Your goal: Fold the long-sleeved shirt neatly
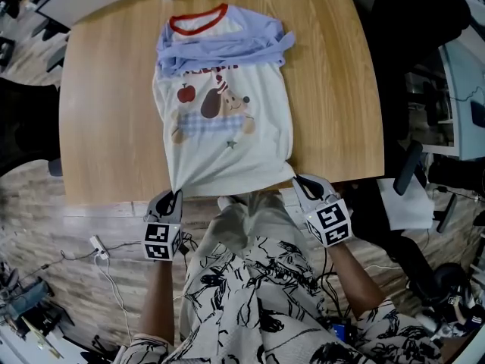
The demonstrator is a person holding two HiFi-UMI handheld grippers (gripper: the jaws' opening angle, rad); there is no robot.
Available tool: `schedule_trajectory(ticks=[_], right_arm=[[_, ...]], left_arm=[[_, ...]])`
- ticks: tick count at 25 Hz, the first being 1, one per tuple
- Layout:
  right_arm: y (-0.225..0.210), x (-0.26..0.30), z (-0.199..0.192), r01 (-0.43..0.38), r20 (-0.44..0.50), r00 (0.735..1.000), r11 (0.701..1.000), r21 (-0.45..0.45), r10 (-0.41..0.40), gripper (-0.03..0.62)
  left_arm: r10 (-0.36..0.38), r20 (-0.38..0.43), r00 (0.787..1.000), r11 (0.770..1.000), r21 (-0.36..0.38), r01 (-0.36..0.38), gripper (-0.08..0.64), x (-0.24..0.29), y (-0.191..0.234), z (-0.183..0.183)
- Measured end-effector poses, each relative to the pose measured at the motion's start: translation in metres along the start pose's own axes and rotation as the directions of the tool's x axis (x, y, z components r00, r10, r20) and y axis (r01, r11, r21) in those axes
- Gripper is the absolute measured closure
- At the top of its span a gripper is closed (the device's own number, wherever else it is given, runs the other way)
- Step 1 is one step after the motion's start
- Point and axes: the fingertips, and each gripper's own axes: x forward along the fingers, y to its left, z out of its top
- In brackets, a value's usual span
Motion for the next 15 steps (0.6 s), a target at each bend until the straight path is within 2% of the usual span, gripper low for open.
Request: schedule_trajectory(ticks=[4,10,12,13,15], right_arm=[[0.006,-0.027,-0.023,0.049,0.009,0.999,0.996,0.08,-0.05,0.572],[0.014,-0.032,-0.06,0.086,-0.031,0.996,0.983,0.165,-0.082,0.572],[0.012,-0.031,-0.062,0.098,-0.032,0.995,0.978,0.184,-0.093,0.572],[0.01,-0.031,-0.061,0.105,-0.028,0.994,0.976,0.189,-0.101,0.572],[0.003,-0.033,-0.058,0.122,-0.014,0.992,0.974,0.191,-0.121,0.572]], left_arm=[[-0.03,0.005,1.0,0.999,-0.033,0.03,0.528,-0.008,-0.01,-0.004],[-0.014,-0.042,0.999,1.0,-0.009,0.014,0.528,-0.003,-0.018,-0.018],[-0.021,-0.027,0.999,1.0,0.002,0.021,0.522,-0.002,-0.019,-0.019],[-0.032,-0.008,0.999,0.999,0.006,0.032,0.511,-0.003,-0.021,-0.019],[-0.063,0.02,0.998,0.998,0.009,0.063,0.441,-0.006,-0.025,-0.022]])
